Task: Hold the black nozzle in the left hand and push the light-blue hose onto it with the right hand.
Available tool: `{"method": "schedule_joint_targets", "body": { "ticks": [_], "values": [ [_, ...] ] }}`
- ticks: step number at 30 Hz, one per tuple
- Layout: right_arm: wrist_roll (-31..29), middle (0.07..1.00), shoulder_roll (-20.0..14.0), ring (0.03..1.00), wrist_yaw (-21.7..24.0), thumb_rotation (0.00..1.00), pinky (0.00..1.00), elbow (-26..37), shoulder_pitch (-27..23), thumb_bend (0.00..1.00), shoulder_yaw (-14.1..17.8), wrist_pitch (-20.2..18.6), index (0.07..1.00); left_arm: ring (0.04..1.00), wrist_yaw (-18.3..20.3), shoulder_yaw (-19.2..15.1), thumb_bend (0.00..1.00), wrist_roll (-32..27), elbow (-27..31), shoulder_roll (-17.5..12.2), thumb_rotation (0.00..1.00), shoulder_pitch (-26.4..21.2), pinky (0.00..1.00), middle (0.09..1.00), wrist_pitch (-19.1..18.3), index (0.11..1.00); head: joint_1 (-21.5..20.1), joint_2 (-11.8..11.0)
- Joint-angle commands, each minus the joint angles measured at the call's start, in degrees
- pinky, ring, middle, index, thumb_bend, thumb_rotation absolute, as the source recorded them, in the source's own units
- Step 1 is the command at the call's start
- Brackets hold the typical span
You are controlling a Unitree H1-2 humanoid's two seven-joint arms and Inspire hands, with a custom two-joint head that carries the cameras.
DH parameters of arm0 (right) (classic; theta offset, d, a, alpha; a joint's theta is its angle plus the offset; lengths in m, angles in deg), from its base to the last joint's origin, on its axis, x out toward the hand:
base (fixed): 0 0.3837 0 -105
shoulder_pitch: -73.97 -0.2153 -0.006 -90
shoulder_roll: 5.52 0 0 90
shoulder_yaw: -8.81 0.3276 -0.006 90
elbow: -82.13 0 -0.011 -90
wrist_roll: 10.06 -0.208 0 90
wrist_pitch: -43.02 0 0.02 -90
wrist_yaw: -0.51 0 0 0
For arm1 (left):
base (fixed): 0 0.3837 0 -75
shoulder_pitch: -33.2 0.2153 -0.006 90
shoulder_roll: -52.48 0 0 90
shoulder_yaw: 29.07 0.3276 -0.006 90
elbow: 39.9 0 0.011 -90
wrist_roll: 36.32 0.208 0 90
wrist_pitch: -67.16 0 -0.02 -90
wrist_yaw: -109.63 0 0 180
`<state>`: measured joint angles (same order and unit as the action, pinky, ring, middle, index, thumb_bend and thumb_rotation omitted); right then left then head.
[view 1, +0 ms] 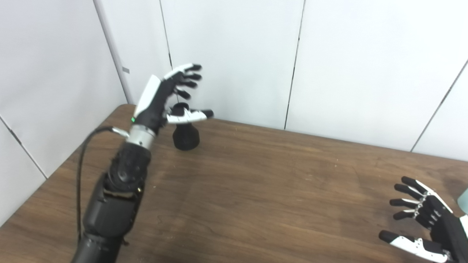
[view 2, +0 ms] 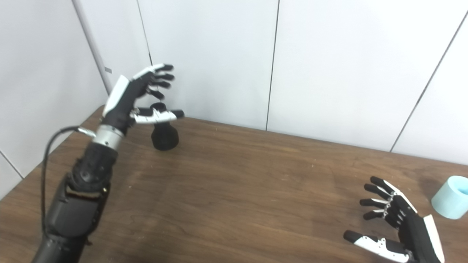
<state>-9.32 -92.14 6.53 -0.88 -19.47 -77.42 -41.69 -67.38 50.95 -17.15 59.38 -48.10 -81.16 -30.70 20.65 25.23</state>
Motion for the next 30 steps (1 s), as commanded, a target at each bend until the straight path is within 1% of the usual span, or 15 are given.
{"method": "schedule_joint_targets", "body": {
  "ticks": [1,4,7,9,11,12,14,18,20,22,30],
  "values": [
    [-0.37,0.780,-1.09,0.647,-0.06,0.18,0.50,0.86,-1.75,0.83,0.54,3.13,0.818,0.758,-2.09,-0.69,0.75,1.75,-0.69,-2.13,0.10,-3.19,0.62,0.779,0.43,0.770,0.01,0.02],
    [-0.45,0.780,-1.15,0.647,-0.02,0.18,0.50,0.88,-1.73,0.83,0.58,3.14,0.818,0.778,-3.23,-0.72,0.75,3.10,-2.18,-2.93,0.11,-3.89,0.64,0.792,0.31,0.777,0.01,0.02],
    [-0.79,0.779,-1.32,0.646,0.10,0.18,0.50,0.93,-1.72,0.83,0.72,3.21,0.817,0.837,-4.43,-0.64,0.79,5.32,-4.50,-4.48,0.15,-4.91,0.72,0.815,-0.31,0.792,0.01,0.02],
    [-0.95,0.778,-1.37,0.645,0.11,0.18,0.50,1.01,-1.77,0.83,0.77,3.09,0.816,0.870,-4.69,-0.51,0.83,6.59,-5.91,-5.15,0.17,-5.39,0.78,0.826,-1.12,0.802,-0.25,0.10],
    [-0.94,0.777,-1.33,0.644,0.02,0.18,0.50,1.08,-1.81,0.83,0.69,2.98,0.814,0.896,-4.66,-0.30,0.86,7.64,-6.97,-5.56,0.17,-5.73,0.81,0.837,-2.26,0.813,-0.23,0.11],
    [-0.90,0.777,-1.32,0.643,-0.04,0.18,0.50,1.13,-1.80,0.83,0.64,2.96,0.813,0.908,-4.32,0.12,0.88,8.65,-7.42,-5.79,0.18,-5.93,0.82,0.853,-3.96,0.826,-0.23,0.11],
    [-0.87,0.773,-1.38,0.637,-0.11,0.19,0.49,1.20,-1.80,0.84,0.64,2.97,0.809,0.957,-3.33,1.13,0.93,10.73,-7.75,-6.18,0.21,-6.34,0.88,0.911,-8.00,0.877,-0.23,0.11],
    [-0.78,0.768,-1.36,0.631,-0.23,0.20,0.48,1.20,-1.92,0.84,0.67,3.00,0.801,0.995,-1.59,2.81,0.99,13.15,-8.28,-6.92,0.26,-6.96,0.98,0.943,-14.37,0.914,-0.59,0.42],
    [-0.78,0.765,-1.28,0.629,-0.26,0.20,0.48,1.51,-1.86,0.85,0.65,2.81,0.799,0.999,-0.66,3.51,1.00,13.65,-8.83,-7.20,0.28,-7.23,1.00,0.945,-17.14,0.918,-0.59,0.42],
    [-0.95,0.764,-1.25,0.628,-0.27,0.20,0.48,1.59,-1.85,0.85,0.73,2.73,0.797,1.000,0.22,3.91,1.00,13.90,-9.60,-7.19,0.30,-7.41,1.00,0.945,-18.67,0.921,-0.70,0.36],
    [-1.37,0.763,-0.95,0.625,-0.34,0.20,0.48,1.87,-1.96,0.85,0.86,2.41,0.795,1.000,4.04,4.35,1.00,14.98,-13.99,-6.74,0.31,-8.02,1.00,0.947,-19.02,0.932,-1.04,0.64]
  ]
}}
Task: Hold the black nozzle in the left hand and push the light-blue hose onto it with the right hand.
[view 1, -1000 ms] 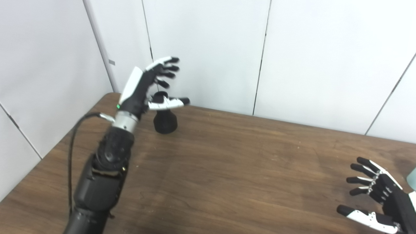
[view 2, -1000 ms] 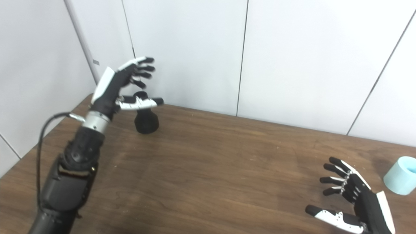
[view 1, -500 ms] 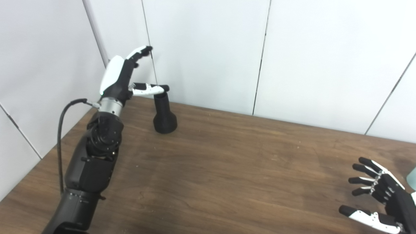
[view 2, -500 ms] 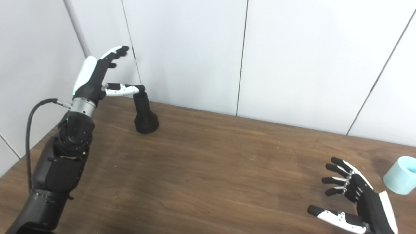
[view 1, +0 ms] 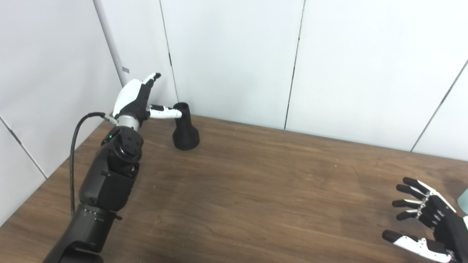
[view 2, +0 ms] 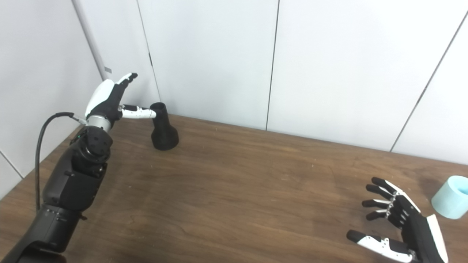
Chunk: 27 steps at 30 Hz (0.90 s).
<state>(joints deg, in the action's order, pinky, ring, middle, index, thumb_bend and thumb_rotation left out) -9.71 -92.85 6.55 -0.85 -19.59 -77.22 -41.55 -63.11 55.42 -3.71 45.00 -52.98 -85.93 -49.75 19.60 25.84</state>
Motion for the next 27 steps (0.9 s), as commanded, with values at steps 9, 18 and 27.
{"method": "schedule_joint_targets", "body": {
  "ticks": [9,18,27],
  "values": [
    [-0.64,0.757,-0.21,0.618,-0.63,0.21,0.48,2.04,-2.01,0.86,0.61,2.25,0.791,1.000,3.58,-0.19,1.00,4.63,-4.16,-0.55,0.33,-4.23,1.00,0.951,0.01,0.936,-0.25,-0.08],
    [-0.79,0.758,0.03,0.615,-0.65,0.20,0.48,3.25,-1.62,0.85,0.65,1.72,0.792,0.987,5.17,-0.16,1.00,6.51,-7.42,0.59,0.32,-5.05,1.00,0.917,0.02,0.919,-0.78,0.23],
    [0.60,0.775,0.89,0.607,-1.68,0.19,0.48,5.14,-1.09,0.85,0.77,0.79,0.782,0.938,0.95,3.17,1.00,2.93,-12.48,1.63,0.31,-4.76,1.00,0.847,2.21,0.843,-2.03,1.05]
  ]
}}
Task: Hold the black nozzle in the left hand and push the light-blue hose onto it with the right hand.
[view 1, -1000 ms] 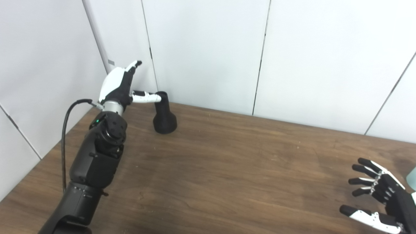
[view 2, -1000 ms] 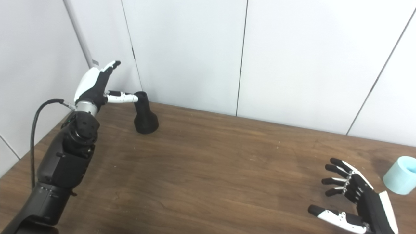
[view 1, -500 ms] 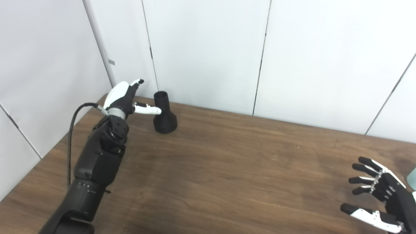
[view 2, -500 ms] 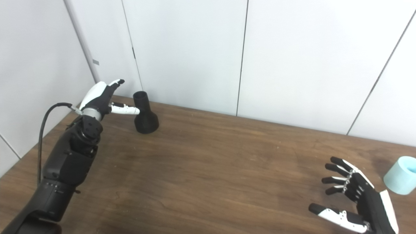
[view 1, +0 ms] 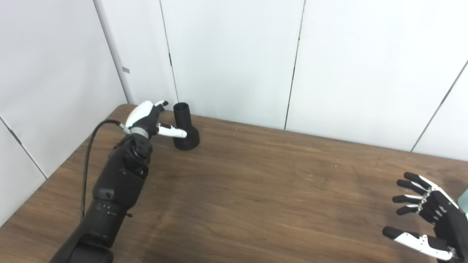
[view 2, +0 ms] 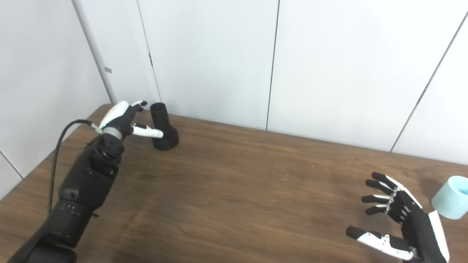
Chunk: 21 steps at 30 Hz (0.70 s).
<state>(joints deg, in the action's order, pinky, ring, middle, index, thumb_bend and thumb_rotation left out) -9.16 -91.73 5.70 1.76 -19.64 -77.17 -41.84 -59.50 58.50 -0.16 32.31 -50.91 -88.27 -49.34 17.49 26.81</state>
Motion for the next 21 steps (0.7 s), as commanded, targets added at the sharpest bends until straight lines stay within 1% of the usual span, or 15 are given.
{"method": "schedule_joint_targets", "body": {
  "ticks": [1,3,7,10,13,16,21],
  "values": [
    [0.25,0.778,-0.11,0.604,-0.99,0.18,0.48,2.80,-0.92,0.85,0.73,0.96,0.780,0.927,-3.38,0.48,1.00,-1.13,-0.64,-0.14,0.31,-2.30,1.00,0.829,2.48,0.829,0.05,0.11],
    [0.47,0.782,0.01,0.601,-1.18,0.18,0.48,3.16,-0.75,0.85,0.69,0.76,0.779,0.918,-4.36,1.25,1.00,-1.91,-1.57,-0.03,0.31,-2.18,1.00,0.823,3.13,0.815,0.05,0.20],
    [0.19,0.785,0.06,0.600,-1.13,0.17,0.48,3.54,-0.62,0.84,0.71,0.11,0.780,0.922,-5.43,3.17,1.00,-2.40,-3.63,-0.32,0.31,-2.76,1.00,0.855,3.41,0.810,-0.08,0.30],
    [0.02,0.785,0.12,0.600,-1.12,0.17,0.48,3.84,-0.56,0.84,0.73,-0.35,0.780,0.924,-6.08,4.08,1.00,-2.97,-5.12,-0.48,0.30,-3.22,1.00,0.856,3.58,0.810,-0.32,0.21],
    [0.49,0.786,0.31,0.601,-1.20,0.17,0.48,3.90,-0.52,0.84,0.47,-0.39,0.781,0.924,-6.45,4.70,1.00,-3.60,-6.58,-0.35,0.29,-3.70,1.00,0.840,3.70,0.810,-0.89,0.22],
    [0.96,0.788,0.39,0.603,-1.04,0.18,0.48,3.80,-0.47,0.85,-0.01,-0.43,0.778,0.911,-6.85,5.27,1.00,-4.29,-7.54,-0.20,0.30,-3.78,1.00,0.799,3.98,0.806,-0.99,0.29],
    [0.13,0.788,0.14,0.604,-0.76,0.17,0.49,3.76,-0.51,0.84,0.19,-1.09,0.777,0.895,-7.88,5.95,1.00,-5.44,-9.55,-0.20,0.29,-3.82,1.00,0.789,5.28,0.796,-1.13,0.51]
  ]
}}
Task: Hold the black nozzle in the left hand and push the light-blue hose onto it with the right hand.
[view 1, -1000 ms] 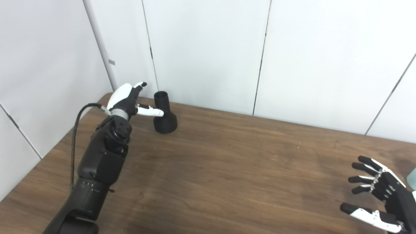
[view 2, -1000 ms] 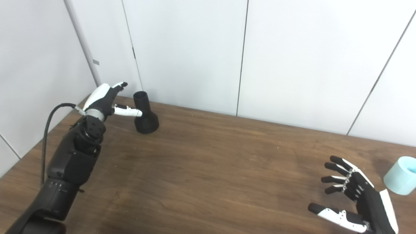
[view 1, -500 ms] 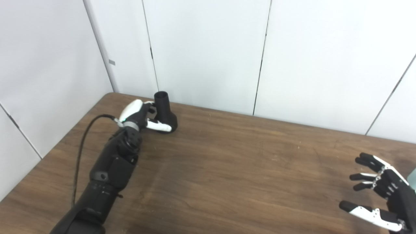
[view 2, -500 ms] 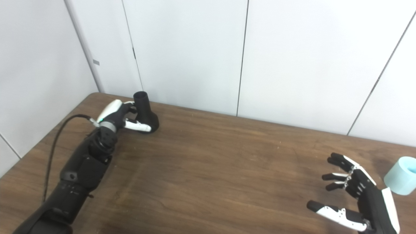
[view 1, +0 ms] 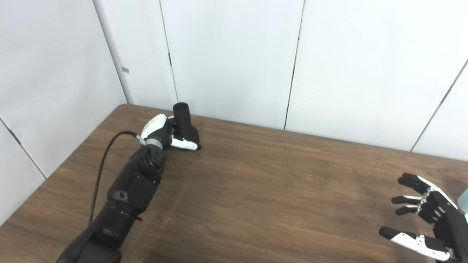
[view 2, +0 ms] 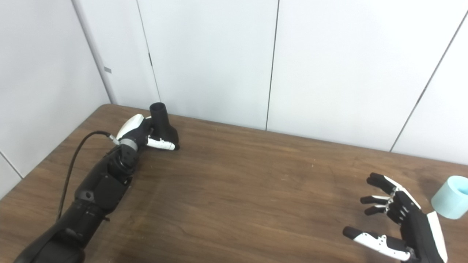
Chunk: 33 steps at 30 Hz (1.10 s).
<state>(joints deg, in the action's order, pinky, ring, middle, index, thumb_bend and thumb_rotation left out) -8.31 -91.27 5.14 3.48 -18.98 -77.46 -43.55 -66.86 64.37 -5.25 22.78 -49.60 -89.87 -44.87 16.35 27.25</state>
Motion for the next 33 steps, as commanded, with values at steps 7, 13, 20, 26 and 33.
{"method": "schedule_joint_targets", "body": {
  "ticks": [7,13,20,26,33],
  "values": [
    [-0.33,0.789,-0.07,0.607,-0.48,0.16,0.50,3.01,-1.08,0.83,0.42,0.02,0.779,0.861,-1.52,0.80,0.98,-1.06,-1.58,-1.93,0.26,-2.43,1.00,0.765,1.34,0.771,-0.12,0.34],
    [-0.31,0.791,0.03,0.609,-0.63,0.15,0.50,2.75,-1.33,0.83,0.51,0.01,0.781,0.788,-2.71,0.81,0.91,-0.87,0.00,-2.10,0.18,-1.90,1.00,0.697,0.16,0.706,0.12,0.66],
    [-0.33,0.793,0.16,0.610,-0.49,0.14,0.50,3.04,-1.49,0.82,0.27,-0.27,0.782,0.773,-2.59,0.87,0.88,-1.26,0.11,-2.62,0.14,-1.66,1.00,0.658,-0.12,0.657,0.38,0.92],
    [-1.26,0.795,-0.24,0.612,0.09,0.15,0.50,2.17,-1.70,0.82,0.34,0.47,0.784,0.755,-1.83,0.67,0.86,-2.72,0.07,-3.11,0.10,-1.12,1.00,0.624,-0.13,0.632,0.51,1.06],
    [-0.88,0.794,-0.53,0.612,0.07,0.15,0.50,2.65,-1.55,0.83,0.39,0.03,0.783,0.743,-2.04,1.04,0.86,-3.18,0.45,-2.85,0.10,-0.63,1.00,0.614,-0.24,0.624,0.54,1.27]
  ]
}}
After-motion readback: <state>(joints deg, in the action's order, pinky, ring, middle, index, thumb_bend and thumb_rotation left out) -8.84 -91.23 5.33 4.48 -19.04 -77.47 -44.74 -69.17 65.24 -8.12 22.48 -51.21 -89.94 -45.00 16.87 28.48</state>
